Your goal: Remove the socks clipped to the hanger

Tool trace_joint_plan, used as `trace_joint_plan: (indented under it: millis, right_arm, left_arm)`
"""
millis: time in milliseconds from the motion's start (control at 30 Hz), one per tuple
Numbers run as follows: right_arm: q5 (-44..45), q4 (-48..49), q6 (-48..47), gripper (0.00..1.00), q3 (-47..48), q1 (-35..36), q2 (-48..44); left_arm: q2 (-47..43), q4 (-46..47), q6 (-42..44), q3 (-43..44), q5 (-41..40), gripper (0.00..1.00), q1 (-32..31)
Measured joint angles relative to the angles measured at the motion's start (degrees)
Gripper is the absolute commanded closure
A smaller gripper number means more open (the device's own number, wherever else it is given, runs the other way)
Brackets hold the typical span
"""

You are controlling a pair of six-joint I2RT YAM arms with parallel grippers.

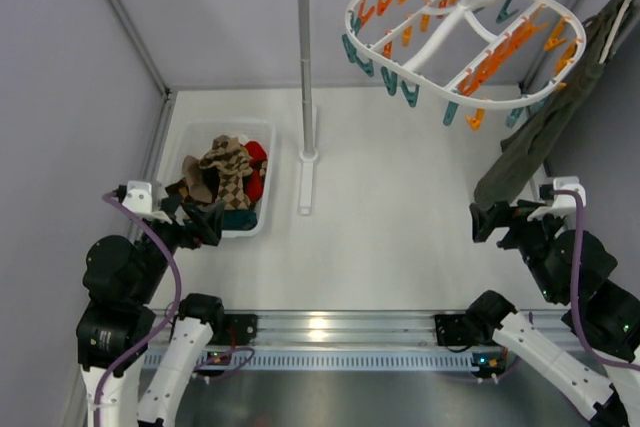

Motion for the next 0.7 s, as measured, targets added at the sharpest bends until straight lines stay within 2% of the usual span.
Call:
trace_joint_plan:
  millis: [700]
  right_arm:
    - [3.3,-4.2,-3.7,0.01,3.7,0.0,0.7]
  left_arm:
    - [1.0,-0.1,0.3,-2.9,-0.8,0.01,-1.3]
